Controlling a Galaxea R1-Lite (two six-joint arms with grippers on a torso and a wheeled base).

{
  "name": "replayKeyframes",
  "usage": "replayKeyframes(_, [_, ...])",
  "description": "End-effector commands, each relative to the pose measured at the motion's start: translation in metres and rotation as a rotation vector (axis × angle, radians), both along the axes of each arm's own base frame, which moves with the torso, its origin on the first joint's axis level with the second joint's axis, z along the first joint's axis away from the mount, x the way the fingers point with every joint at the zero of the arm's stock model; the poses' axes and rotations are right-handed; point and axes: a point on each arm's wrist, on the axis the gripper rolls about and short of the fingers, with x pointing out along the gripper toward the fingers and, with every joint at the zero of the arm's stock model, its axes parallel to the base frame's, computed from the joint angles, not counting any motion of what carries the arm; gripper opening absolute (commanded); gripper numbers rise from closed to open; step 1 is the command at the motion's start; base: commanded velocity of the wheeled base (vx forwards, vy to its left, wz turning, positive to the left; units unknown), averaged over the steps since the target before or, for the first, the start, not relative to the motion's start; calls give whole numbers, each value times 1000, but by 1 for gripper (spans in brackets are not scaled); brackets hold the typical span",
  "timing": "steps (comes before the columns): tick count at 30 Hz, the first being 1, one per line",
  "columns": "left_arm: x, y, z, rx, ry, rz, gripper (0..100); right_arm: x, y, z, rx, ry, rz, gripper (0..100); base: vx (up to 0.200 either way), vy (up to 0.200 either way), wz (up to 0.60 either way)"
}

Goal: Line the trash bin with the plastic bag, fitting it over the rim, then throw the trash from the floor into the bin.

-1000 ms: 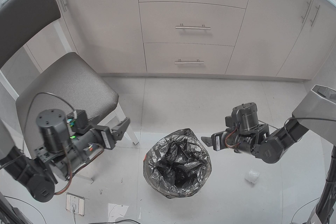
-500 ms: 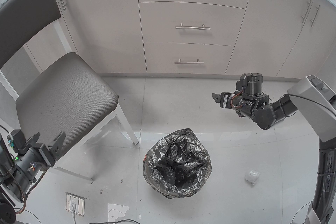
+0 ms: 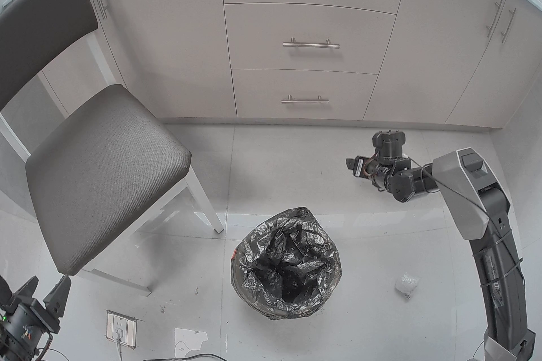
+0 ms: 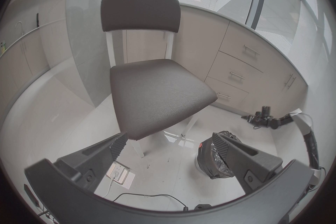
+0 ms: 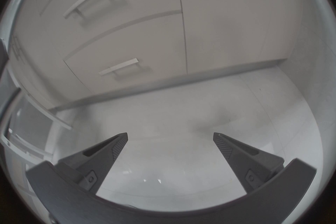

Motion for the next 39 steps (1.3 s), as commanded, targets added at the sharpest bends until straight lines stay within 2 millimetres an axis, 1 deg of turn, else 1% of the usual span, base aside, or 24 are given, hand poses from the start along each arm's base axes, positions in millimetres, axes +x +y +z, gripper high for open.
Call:
replayKeyframes(1, [-70, 1, -10, -11, -235, 20, 100, -14, -37, -171, -130, 422, -137, 100, 0, 0, 0])
replayKeyframes(4, [-69, 2, -18, 5, -188, 71, 100, -30, -44, -202, -182, 562, -163, 100, 0, 0, 0])
replayKeyframes(5, [-69, 2, -20, 10, -185, 86, 100, -34, -47, -208, -193, 607, -169, 100, 0, 0, 0])
replayKeyframes(9, [-67, 2, -23, 15, -183, 88, 100, -39, -57, -211, -204, 673, -181, 100, 0, 0, 0])
replayKeyframes(13, [-66, 3, -22, 8, -197, 91, 100, -38, -65, -211, -200, 675, -195, 100, 0, 0, 0])
replayKeyframes(20, [-66, 3, -23, 9, -195, 92, 100, -37, -71, -211, -222, 678, -183, 100, 0, 0, 0])
replayKeyframes(22, [-66, 3, -23, 9, -195, 92, 100, -36, -79, -211, -273, 689, -149, 100, 0, 0, 0])
replayKeyframes(23, [-66, 3, -23, 9, -195, 92, 100, -36, -80, -211, -277, 690, -146, 100, 0, 0, 0])
replayKeyframes(24, [-66, 3, -23, 9, -195, 92, 100, -36, -87, -211, -317, 701, -116, 100, 0, 0, 0])
replayKeyframes(26, [-66, 3, -22, 7, -197, 92, 100, -36, -95, -211, -350, 721, -90, 100, 0, 0, 0])
replayKeyframes(31, [-66, 3, -22, 6, -197, 94, 100, -37, -107, -211, -447, 751, -3, 100, 0, 0, 0])
replayKeyframes(36, [-66, 3, -22, 4, -197, 94, 100, -53, -114, -217, -478, 926, 59, 100, 0, 0, 0])
replayKeyframes(39, [-66, 3, -22, 3, -198, 95, 100, -59, -117, -219, -483, 989, 80, 100, 0, 0, 0])
